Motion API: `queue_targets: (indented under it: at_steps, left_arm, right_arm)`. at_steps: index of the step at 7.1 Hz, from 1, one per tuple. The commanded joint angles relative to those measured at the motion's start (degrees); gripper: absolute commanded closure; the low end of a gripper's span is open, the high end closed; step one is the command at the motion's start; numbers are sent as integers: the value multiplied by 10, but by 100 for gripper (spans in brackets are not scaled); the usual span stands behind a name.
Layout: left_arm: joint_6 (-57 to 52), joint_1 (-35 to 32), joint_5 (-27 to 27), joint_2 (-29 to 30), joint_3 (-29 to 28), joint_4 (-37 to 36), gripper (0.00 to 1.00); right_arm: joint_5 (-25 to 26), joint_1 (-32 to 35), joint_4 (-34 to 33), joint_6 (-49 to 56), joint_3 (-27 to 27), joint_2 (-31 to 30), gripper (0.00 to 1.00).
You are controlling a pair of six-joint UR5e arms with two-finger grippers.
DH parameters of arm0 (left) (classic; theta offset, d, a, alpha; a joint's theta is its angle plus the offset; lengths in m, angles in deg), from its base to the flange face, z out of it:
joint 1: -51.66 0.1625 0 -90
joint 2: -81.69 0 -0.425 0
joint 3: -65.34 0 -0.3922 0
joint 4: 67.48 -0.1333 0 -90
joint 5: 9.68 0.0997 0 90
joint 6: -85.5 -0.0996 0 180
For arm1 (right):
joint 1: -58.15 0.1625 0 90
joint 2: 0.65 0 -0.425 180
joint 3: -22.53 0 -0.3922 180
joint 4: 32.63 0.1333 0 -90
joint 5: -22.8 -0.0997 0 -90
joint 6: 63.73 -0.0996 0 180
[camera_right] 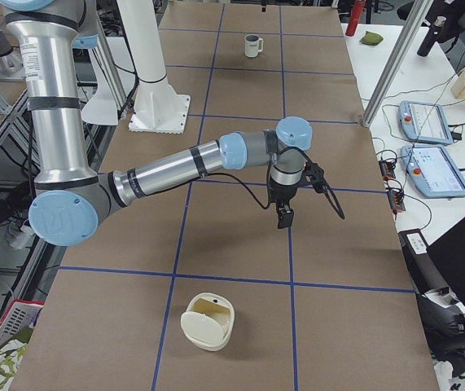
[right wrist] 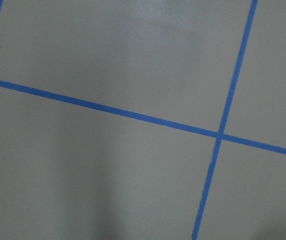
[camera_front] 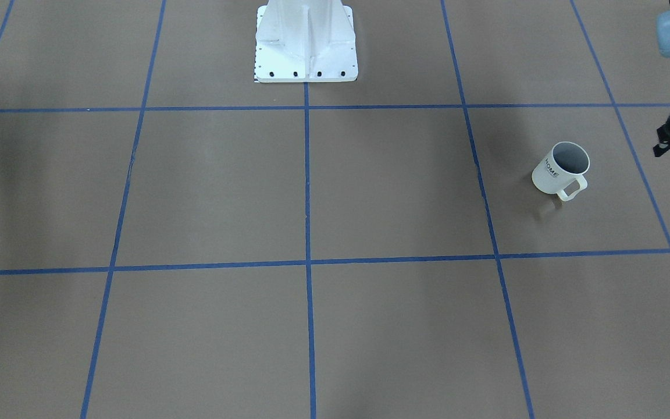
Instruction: Left arm hands cup to right arm to dump lemon
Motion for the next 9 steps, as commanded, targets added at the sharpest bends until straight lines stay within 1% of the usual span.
queue_targets:
  at_steps: [1, 2, 3, 4, 6, 7, 9]
  left_arm:
    - [-11, -36, 10, -7, -28, 18, 0]
    - [-11, -36, 11, -3, -60, 42, 0]
    - [-11, -39, 12, 13, -76, 56, 0]
    - [-16, -62, 12, 35, -91, 46, 0]
    - [-95, -88, 13, 55, -138, 46, 0]
    - [-96, -89, 13, 56, -142, 46, 0]
    - [-96, -91, 13, 53, -144, 45, 0]
  right_arm:
    - [-39, 51, 1, 51, 0, -52, 0]
    - [-39, 59, 1, 52, 0, -65, 0]
    - [-36, 60, 1, 52, 1, -76, 0]
    - [-35, 60, 3, 52, 13, -77, 0]
    - [-35, 61, 91, 43, 76, -75, 0]
    - [-37, 61, 104, 34, 95, -63, 0]
    - [-37, 61, 104, -3, 98, -35, 0]
